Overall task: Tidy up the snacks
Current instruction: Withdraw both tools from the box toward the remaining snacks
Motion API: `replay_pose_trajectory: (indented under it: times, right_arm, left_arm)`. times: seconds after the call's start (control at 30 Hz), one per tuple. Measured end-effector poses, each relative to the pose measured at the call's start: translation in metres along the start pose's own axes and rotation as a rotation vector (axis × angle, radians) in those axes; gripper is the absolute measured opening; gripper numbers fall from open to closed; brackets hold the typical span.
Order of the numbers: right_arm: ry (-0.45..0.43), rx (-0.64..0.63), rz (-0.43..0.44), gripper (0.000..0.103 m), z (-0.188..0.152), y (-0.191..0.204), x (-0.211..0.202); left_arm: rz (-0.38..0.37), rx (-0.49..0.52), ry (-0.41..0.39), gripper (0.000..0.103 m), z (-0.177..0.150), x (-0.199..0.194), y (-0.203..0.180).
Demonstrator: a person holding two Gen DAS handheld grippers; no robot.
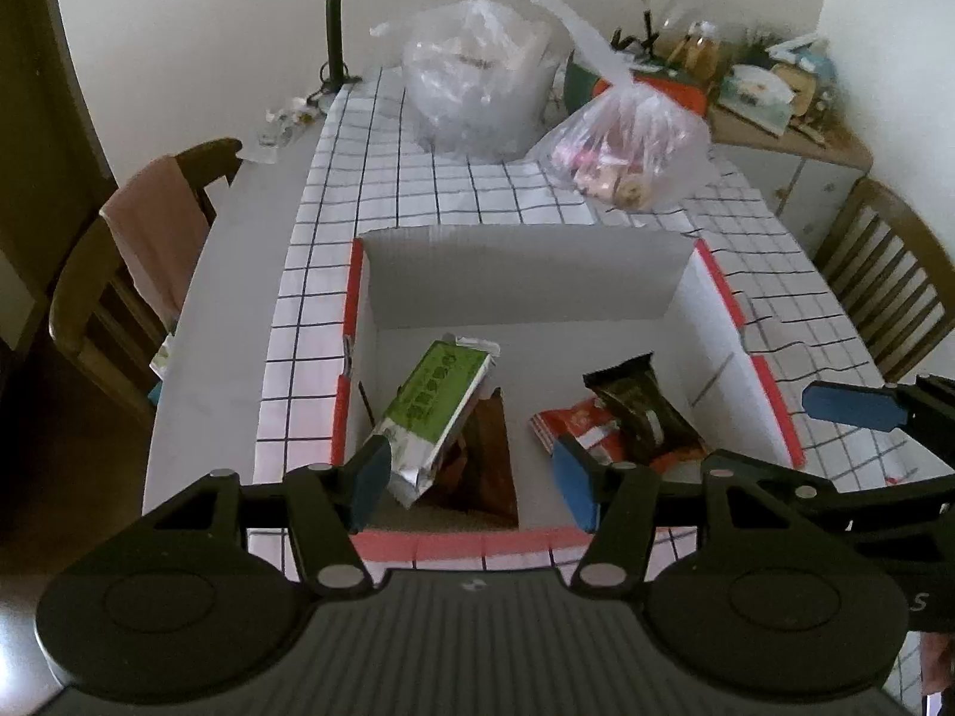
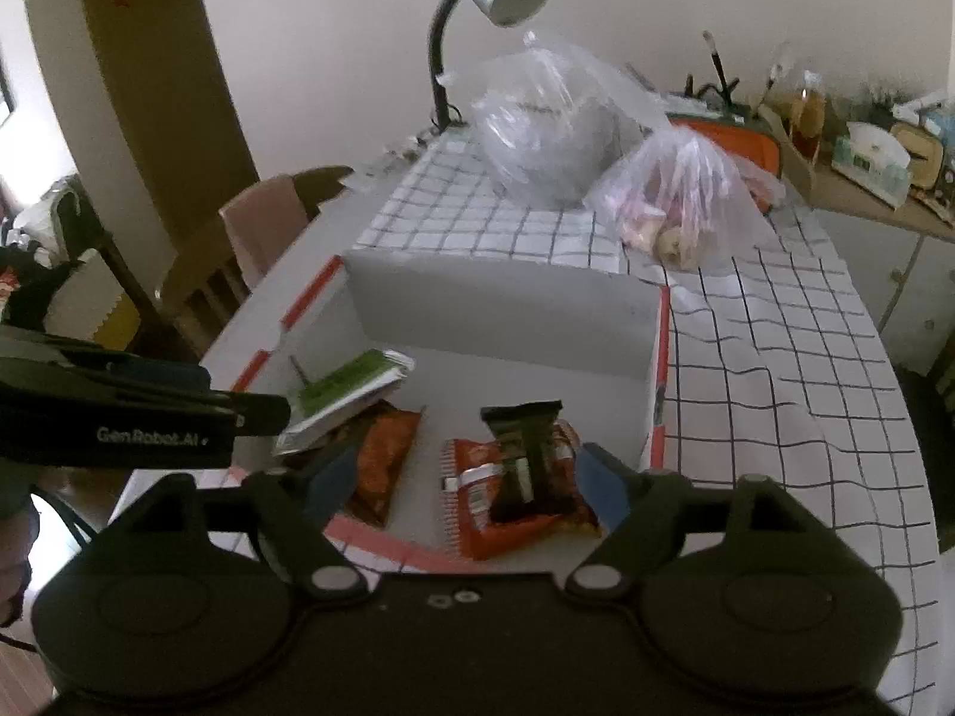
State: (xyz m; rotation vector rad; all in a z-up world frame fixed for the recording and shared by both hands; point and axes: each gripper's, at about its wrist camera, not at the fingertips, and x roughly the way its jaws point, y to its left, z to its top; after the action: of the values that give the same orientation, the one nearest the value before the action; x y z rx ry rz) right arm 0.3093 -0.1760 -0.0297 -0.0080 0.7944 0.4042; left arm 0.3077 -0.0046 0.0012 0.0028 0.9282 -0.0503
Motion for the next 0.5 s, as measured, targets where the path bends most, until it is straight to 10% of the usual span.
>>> replay_pose_trajectory:
  times: [0.5]
  right_arm:
    - [-0.097, 0.014, 0.022, 0.094, -0.055, 0.038, -0.072]
  left_arm:
    - [-0.027, 0.005, -0.117, 0.071, -0.068, -0.077, 0.011]
